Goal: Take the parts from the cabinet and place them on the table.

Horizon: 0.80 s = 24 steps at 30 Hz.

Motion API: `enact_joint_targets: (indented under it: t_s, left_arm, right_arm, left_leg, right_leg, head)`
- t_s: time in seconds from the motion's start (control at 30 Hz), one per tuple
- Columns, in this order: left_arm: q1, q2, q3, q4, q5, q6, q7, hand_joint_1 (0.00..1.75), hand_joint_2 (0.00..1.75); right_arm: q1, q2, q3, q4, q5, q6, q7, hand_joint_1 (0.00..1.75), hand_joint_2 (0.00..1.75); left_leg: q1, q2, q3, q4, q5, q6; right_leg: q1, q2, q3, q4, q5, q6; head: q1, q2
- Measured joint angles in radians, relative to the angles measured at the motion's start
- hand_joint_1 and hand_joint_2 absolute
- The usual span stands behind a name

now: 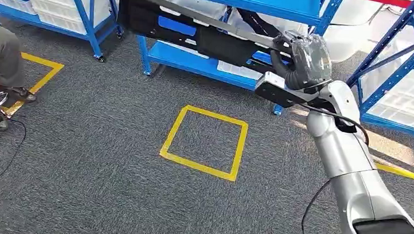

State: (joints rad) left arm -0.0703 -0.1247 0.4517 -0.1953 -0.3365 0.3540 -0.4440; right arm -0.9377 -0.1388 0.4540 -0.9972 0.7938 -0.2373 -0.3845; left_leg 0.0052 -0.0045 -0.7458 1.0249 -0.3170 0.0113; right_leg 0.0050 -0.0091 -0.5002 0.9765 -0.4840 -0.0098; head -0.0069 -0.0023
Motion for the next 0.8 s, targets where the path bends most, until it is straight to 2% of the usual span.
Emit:
enact_joint_targets:
  t_s: [0.03,0.07,0.1,0.13,0.17,0.2,0.23,0.27,0.3,0.33,0.37,0.4,0.47,0.5,0.53,0.57,0.6,0.63,0.67,0.7,0.73,0.77,0.8]
  left_arm:
    - [0.001,0.000,0.000,0.000,0.000,0.000,0.000,0.00,1.75]
    - [0.003,0.000,0.000,0.000,0.000,-0.001,0.000,0.00,1.75]
    - [0.003,0.000,0.000,0.000,0.000,-0.002,0.000,0.00,1.75]
    - [0.002,0.001,0.000,0.000,0.000,-0.002,0.000,0.00,1.75]
    - [0.002,0.001,0.000,0.000,0.000,-0.002,0.000,0.00,1.75]
    - [0.002,0.001,0.000,0.000,0.000,-0.002,-0.002,0.00,1.75]
    - [0.002,0.002,0.000,0.000,0.000,-0.002,-0.003,0.00,1.75]
    - [0.002,0.001,0.000,0.000,0.000,-0.002,-0.004,0.00,1.75]
    - [0.002,0.001,0.000,0.000,0.000,-0.002,-0.005,0.00,1.75]
    - [-0.001,0.001,0.000,0.000,0.000,-0.003,-0.006,0.00,1.75]
    - [-0.003,0.000,0.000,0.000,0.000,-0.005,-0.006,0.00,1.75]
    - [-0.007,-0.002,0.000,0.000,0.000,-0.005,-0.006,0.00,1.75]
    - [-0.005,-0.002,0.000,0.000,-0.001,-0.005,-0.006,0.00,1.75]
    - [0.000,-0.003,0.000,0.001,-0.001,-0.005,-0.006,0.00,1.75]
    - [0.001,-0.003,0.000,0.002,-0.001,-0.003,-0.006,0.00,1.75]
    - [0.000,0.002,0.001,0.002,0.000,-0.002,-0.006,0.00,1.75]
    - [0.000,0.002,0.001,0.002,0.000,0.001,-0.006,0.00,1.75]
    - [0.000,0.002,0.002,0.002,0.000,0.001,-0.006,0.00,1.75]
    - [0.000,0.001,0.002,0.002,0.000,0.001,-0.006,0.00,1.75]
    - [0.000,0.001,0.002,0.002,0.000,0.001,-0.006,0.00,1.75]
    - [0.000,0.000,0.002,0.002,0.000,0.001,-0.006,0.00,1.75]
    - [0.000,0.000,0.003,0.002,0.000,0.001,-0.006,0.00,1.75]
    - [0.000,-0.001,0.003,0.002,0.000,0.001,-0.006,0.00,1.75]
  right_arm:
    - [-0.002,0.000,0.000,0.002,0.000,0.000,0.000,1.75,1.75]
    - [-0.002,0.000,0.000,0.003,0.000,0.000,0.000,1.75,1.75]
    - [-0.002,0.000,0.000,0.004,0.000,0.000,0.000,1.75,1.75]
    - [-0.002,0.000,0.000,0.006,0.000,0.000,0.001,1.75,1.75]
    - [-0.002,0.000,0.000,0.008,0.000,0.000,0.002,1.75,1.75]
    - [-0.002,0.000,0.001,0.010,0.000,0.000,0.003,1.75,1.75]
    - [-0.002,0.000,0.001,0.013,0.000,0.000,0.003,1.75,1.75]
    - [-0.002,0.000,0.001,0.014,0.000,0.000,0.003,1.75,1.75]
    - [-0.002,0.000,0.001,0.014,0.000,0.000,0.003,1.75,1.75]
    - [-0.005,0.000,0.000,0.014,0.000,0.000,0.003,1.75,1.75]
    - [-0.007,-0.005,-0.005,0.014,-0.001,0.000,0.005,1.75,1.75]
    - [-0.011,-0.006,-0.005,0.016,-0.002,-0.001,0.005,1.75,1.75]
    - [-0.014,-0.007,-0.005,0.022,-0.007,-0.003,0.005,1.75,1.75]
    - [-0.008,-0.008,-0.004,0.029,-0.008,-0.003,0.005,1.75,1.75]
    - [-0.007,-0.009,-0.002,0.039,-0.011,-0.004,0.004,1.75,1.75]
    - [-0.004,-0.010,-0.002,0.042,-0.010,-0.005,0.004,1.75,1.75]
    - [-0.005,-0.011,-0.002,0.044,-0.008,-0.006,0.004,1.75,1.75]
    - [-0.005,-0.011,-0.002,0.048,-0.008,-0.006,0.004,1.75,1.75]
    - [-0.005,-0.010,-0.001,0.051,-0.008,-0.008,0.004,1.75,1.75]
    - [-0.004,-0.010,0.000,0.054,-0.008,-0.009,0.004,1.75,1.75]
    - [-0.002,-0.010,0.000,0.057,-0.008,-0.009,0.004,1.75,1.75]
    - [-0.002,-0.010,0.000,0.060,-0.007,-0.009,0.004,1.75,1.75]
    - [-0.003,-0.009,0.000,0.061,-0.007,-0.009,0.003,1.75,1.75]
  left_leg:
    - [0.003,0.000,-0.009,0.038,-0.070,-0.003]
    - [0.005,0.000,-0.018,0.095,-0.136,-0.008]
    - [0.008,0.000,-0.026,0.153,-0.182,-0.013]
    - [0.011,0.000,-0.036,0.227,-0.216,-0.018]
    - [0.014,0.000,-0.039,0.278,-0.221,-0.022]
    - [0.018,0.001,-0.032,0.314,-0.197,-0.027]
    - [0.024,0.001,-0.008,0.315,-0.155,-0.032]
    - [0.029,0.001,0.035,0.283,-0.118,-0.037]
    - [0.035,0.001,0.094,0.223,-0.114,-0.044]
    - [0.042,0.001,0.168,0.136,-0.162,-0.051]
    - [0.030,-0.003,0.233,0.026,-0.218,-0.055]
    - [0.026,-0.007,0.225,0.017,-0.225,-0.029]
    - [0.008,-0.004,0.214,0.016,-0.209,-0.005]
    - [0.007,0.001,0.195,0.007,-0.189,0.013]
    - [0.009,0.009,0.187,0.005,-0.171,0.026]
    - [0.009,0.008,0.170,0.004,-0.156,0.037]
    - [0.008,0.009,0.150,0.005,-0.138,0.040]
    - [0.008,0.009,0.130,0.005,-0.122,0.040]
    - [0.008,0.010,0.108,0.006,-0.105,0.039]
    - [0.007,0.011,0.088,0.006,-0.089,0.037]
    - [0.007,0.012,0.069,0.007,-0.074,0.036]
    - [0.007,0.012,0.052,0.007,-0.060,0.034]
    - [0.008,0.012,0.035,0.007,-0.048,0.030]
  right_leg:
    - [-0.004,0.001,-0.015,-0.002,0.019,-0.016]
    - [-0.004,0.000,-0.031,-0.003,0.034,-0.014]
    - [-0.004,0.000,-0.046,-0.002,0.047,-0.012]
    - [-0.004,0.000,-0.066,-0.001,0.062,-0.010]
    - [-0.005,0.000,-0.083,0.000,0.075,-0.008]
    - [-0.006,0.000,-0.103,0.001,0.090,-0.003]
    - [-0.008,0.000,-0.125,0.003,0.106,0.002]
    - [-0.011,0.000,-0.147,0.007,0.120,0.008]
    - [-0.013,0.000,-0.166,0.013,0.133,0.015]
    - [-0.012,0.001,-0.178,0.023,0.143,0.024]
    - [-0.012,0.001,-0.199,0.031,0.149,0.032]
    - [-0.008,0.000,-0.201,0.034,0.163,0.041]
    - [-0.012,-0.002,-0.205,0.019,0.189,0.055]
    - [-0.012,-0.002,-0.211,0.013,0.206,0.066]
    - [-0.022,-0.001,-0.225,0.026,0.176,0.061]
    - [-0.019,0.001,-0.248,0.071,0.110,0.048]
    - [-0.021,0.001,-0.272,0.146,0.039,0.038]
    - [-0.021,0.002,-0.287,0.232,-0.015,0.036]
    - [-0.020,0.004,-0.300,0.324,-0.049,0.044]
    - [-0.019,0.007,-0.295,0.380,-0.048,0.056]
    - [-0.019,0.007,-0.273,0.390,-0.027,0.068]
    - [-0.019,0.007,-0.229,0.364,0.000,0.078]
    - [-0.017,0.007,-0.162,0.294,0.017,0.081]
  head:
    - [0.000,0.000]
    - [-0.002,0.000]
    - [-0.003,0.000]
    - [-0.002,0.000]
    - [-0.004,0.000]
    - [-0.003,0.000]
    - [-0.003,0.000]
    - [-0.003,0.000]
    - [-0.003,0.000]
    - [-0.005,0.000]
    - [-0.003,0.000]
    - [0.003,0.000]
    - [0.002,0.000]
    - [0.004,0.000]
    - [-0.006,0.000]
    - [0.003,0.000]
    - [0.007,0.000]
    - [0.007,0.000]
    - [0.008,0.000]
    - [0.007,0.000]
    - [0.007,0.000]
    - [0.007,0.000]
    - [0.008,0.000]
